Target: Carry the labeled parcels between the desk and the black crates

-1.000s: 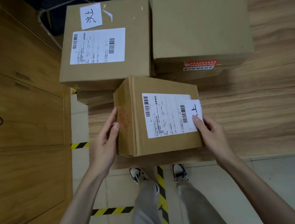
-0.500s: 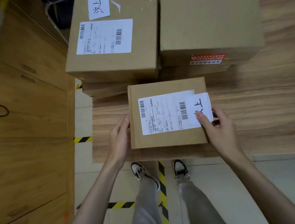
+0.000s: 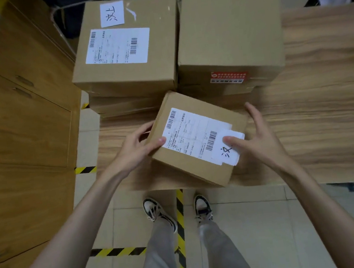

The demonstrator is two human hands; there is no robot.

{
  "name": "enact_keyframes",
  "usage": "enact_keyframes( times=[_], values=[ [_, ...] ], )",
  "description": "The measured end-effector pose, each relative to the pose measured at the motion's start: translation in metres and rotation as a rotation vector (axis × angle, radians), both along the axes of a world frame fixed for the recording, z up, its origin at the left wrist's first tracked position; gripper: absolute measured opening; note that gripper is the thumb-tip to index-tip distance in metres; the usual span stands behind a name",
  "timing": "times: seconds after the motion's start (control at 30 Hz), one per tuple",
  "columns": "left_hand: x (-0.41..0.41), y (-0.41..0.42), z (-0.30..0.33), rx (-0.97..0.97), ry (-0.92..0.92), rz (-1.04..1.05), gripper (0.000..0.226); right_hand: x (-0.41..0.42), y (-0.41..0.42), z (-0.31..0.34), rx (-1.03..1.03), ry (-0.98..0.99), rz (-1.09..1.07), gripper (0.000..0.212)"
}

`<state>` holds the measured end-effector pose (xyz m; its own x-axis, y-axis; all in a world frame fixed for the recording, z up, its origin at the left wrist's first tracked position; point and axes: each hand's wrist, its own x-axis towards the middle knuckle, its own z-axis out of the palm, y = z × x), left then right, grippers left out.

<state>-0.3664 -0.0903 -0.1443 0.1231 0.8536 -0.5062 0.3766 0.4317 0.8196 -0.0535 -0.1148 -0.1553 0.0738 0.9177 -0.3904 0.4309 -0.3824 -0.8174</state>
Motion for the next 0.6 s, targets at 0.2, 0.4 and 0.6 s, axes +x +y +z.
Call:
enact_keyframes(
  times=[0.2,0.4,0.6],
  values=[
    [0.012,0.008,-0.005,0.107,0.09,0.036,0.066,0.0,0.002,-0.007,0.069,0.016,0.069,0.059],
    [0.027,-0.036,-0.017,0.193,0.196,0.433,0.073,-0.023,-0.039,-0.014,0.088,-0.052,0.076,0.048],
    [0.038,-0.093,-0.025,0.057,-0.136,0.416,0.066,-0.049,-0.066,-0.013,0.073,-0.063,0.054,0.052]
  ],
)
